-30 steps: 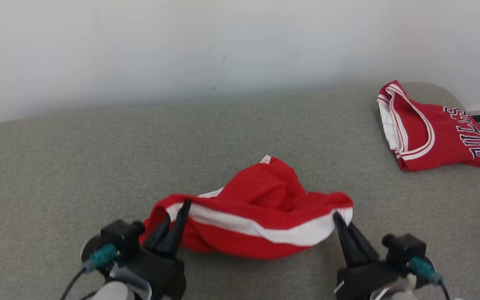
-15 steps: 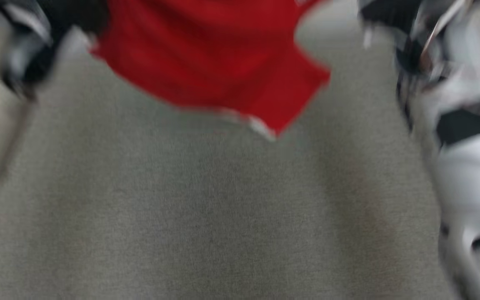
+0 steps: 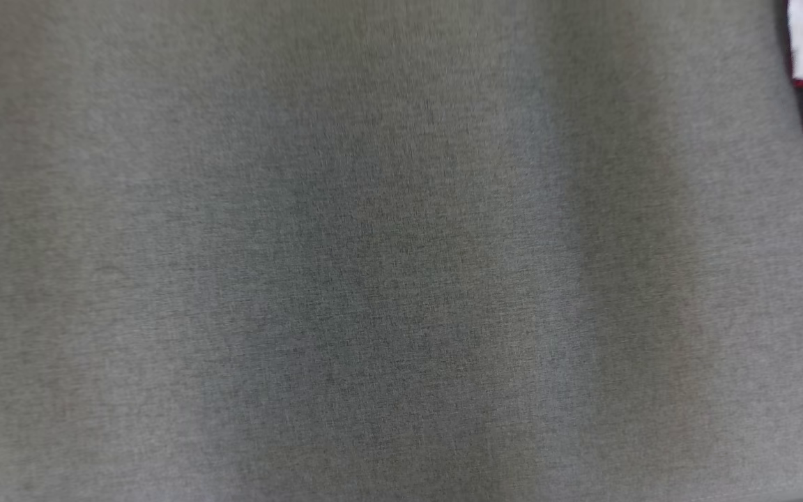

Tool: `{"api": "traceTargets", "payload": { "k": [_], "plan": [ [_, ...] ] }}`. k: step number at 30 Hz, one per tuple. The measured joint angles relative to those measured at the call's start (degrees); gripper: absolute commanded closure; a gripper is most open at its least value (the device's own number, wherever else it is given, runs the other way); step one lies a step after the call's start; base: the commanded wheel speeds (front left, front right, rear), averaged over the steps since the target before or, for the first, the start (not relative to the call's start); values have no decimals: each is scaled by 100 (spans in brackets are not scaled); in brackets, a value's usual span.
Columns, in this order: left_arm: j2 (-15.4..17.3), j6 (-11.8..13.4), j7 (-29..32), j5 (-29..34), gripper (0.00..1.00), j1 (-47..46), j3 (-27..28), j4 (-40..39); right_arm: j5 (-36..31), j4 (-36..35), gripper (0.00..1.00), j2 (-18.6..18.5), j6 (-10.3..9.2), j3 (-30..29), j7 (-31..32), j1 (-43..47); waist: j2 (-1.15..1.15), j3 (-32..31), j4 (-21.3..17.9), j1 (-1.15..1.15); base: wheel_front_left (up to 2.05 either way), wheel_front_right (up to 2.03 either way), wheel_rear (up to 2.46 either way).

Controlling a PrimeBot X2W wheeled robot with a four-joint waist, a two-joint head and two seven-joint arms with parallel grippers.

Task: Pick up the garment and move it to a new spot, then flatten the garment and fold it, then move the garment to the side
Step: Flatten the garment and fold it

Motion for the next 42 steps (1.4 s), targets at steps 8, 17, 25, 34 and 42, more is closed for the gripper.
{"api": "traceTargets", "payload": {
  "k": [8, 17, 25, 34, 42],
  "plan": [
    [68, 1, -119, -289, 100, -374, -680, 222, -480, 808, 100, 25, 0, -134, -424, -569, -1, 580, -86, -2, 0, 0, 0],
    [292, 2, -389, -902, 100, -8, -1291, 58, -679, 1295, 100, 31, 0, 233, -824, -427, -1, 772, -88, -2, 0, 0, 0],
    [894, 4, -899, -1553, 100, 1911, -1781, -1265, 837, 537, 100, 32, 0, 1719, -764, 1354, -2, 367, -47, -3, 0, 0, 0],
    [1170, 588, -1016, -1312, 100, 5303, -835, -3010, 2000, -1720, 100, -730, 0, 2575, -379, 4681, -4, -463, -50, -6, 0, 0, 0],
    [679, 857, -1017, -502, 100, 7943, -23, -4089, 2231, -3654, 100, -1317, 0, 1965, 246, 7731, -5, -1228, 15, -7, 0, 0, 0]
  ]
}}
